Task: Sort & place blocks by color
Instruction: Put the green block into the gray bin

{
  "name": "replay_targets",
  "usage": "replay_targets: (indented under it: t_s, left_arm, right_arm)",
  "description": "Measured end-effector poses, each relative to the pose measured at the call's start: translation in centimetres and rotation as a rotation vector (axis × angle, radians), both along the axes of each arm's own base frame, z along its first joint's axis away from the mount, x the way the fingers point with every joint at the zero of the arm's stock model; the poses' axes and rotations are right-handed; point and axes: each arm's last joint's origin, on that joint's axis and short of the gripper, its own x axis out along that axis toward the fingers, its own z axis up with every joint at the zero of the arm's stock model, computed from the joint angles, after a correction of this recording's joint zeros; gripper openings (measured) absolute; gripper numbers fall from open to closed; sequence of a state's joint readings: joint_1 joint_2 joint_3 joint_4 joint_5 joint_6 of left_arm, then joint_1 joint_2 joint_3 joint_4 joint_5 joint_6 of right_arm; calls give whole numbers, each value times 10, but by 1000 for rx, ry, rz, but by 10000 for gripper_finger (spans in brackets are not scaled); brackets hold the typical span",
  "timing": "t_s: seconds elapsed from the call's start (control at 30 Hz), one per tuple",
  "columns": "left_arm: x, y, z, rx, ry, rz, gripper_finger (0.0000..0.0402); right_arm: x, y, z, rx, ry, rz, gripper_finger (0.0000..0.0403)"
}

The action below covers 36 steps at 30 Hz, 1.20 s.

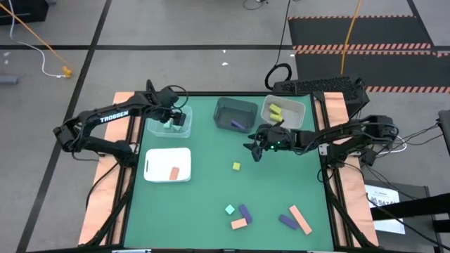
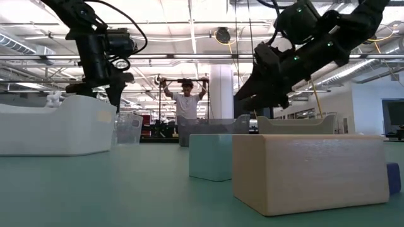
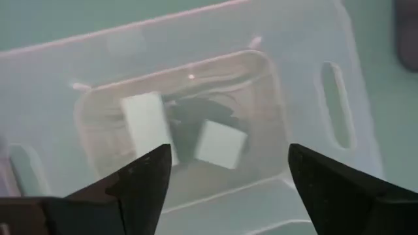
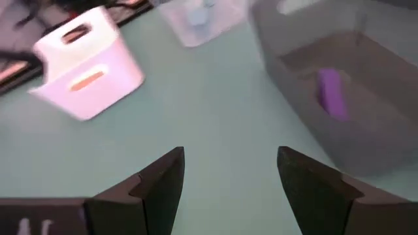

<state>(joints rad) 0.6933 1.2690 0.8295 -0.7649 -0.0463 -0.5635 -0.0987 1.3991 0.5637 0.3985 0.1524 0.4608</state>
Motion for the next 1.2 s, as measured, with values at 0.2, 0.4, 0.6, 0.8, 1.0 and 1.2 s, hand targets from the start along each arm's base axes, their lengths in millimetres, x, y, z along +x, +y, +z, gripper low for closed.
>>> replay_targets:
  t_s: [0.2, 0.4, 0.6, 0.8, 1.0, 1.2]
  left_arm:
    - [13, -3, 4, -95, -201, -84, 302]
    - [32, -15, 13, -136, -379, -207, 276]
    - [48, -25, 21, -109, -491, -250, 255]
    - [61, -34, 29, -86, -588, -280, 244]
    - [70, -42, 35, -80, -662, -302, 243]
    - [78, -54, 39, -122, -722, -292, 243]
  right_arm:
    - [11, 9, -18, -116, 35, 134, 235]
    - [24, 24, -34, -144, -12, 204, 235]
    - [30, 44, -52, -220, -8, 308, 235]
    - [31, 59, -72, -277, 51, 398, 235]
    - [30, 65, -87, -318, 100, 368, 235]
    - [34, 65, -93, -297, 43, 338, 235]
